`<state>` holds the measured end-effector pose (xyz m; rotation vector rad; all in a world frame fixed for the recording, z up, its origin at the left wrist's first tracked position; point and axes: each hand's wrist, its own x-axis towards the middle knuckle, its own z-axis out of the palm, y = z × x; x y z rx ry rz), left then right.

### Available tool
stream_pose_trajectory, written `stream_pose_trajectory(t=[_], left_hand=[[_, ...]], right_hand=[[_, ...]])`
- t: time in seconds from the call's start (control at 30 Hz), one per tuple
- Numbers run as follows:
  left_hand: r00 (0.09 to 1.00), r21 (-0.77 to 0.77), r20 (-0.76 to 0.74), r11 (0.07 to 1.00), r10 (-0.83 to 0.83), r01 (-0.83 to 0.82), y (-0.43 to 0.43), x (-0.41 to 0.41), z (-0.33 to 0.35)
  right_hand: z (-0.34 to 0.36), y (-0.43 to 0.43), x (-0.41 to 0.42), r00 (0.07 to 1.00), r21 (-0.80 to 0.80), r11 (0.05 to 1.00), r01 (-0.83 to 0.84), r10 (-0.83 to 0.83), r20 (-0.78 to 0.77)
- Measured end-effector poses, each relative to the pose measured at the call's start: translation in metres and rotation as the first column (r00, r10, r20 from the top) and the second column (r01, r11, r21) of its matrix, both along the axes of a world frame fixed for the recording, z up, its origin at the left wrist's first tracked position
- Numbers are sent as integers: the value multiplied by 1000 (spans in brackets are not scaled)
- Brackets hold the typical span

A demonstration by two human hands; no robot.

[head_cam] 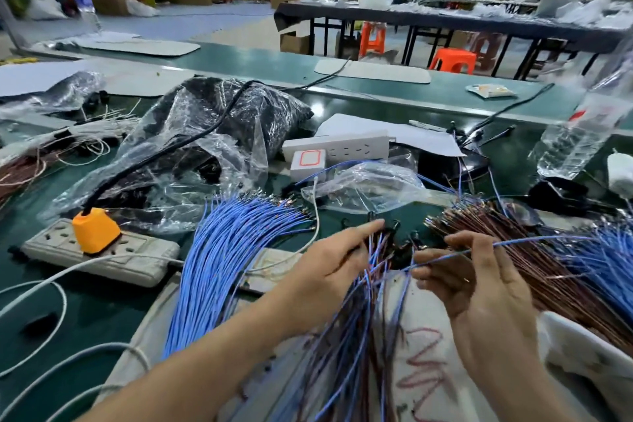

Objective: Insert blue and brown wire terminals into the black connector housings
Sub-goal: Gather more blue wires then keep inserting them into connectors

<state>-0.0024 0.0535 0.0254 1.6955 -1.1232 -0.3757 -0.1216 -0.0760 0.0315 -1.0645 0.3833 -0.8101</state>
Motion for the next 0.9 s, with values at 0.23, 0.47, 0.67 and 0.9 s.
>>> stream_pose_trajectory(t=[0.23,0.47,0.67,0.9], left_hand=[[998,-61,-62,998,2,-5,6,6,0],[991,-47,-132,999,-12,6,7,4,-2],[992,-22,-124,1000,-1,-2,8,1,0],[1000,1,-16,1000,13,-13,9,1,1]], right_hand=[[4,-1,-4,996,-89,995,43,-36,85],[11,4,-8,990,-200,977,68,-41,136],[12,11,-12,982,-341,934,110,-49,182],[10,24,-12,983,-433,896,101,-23,182]])
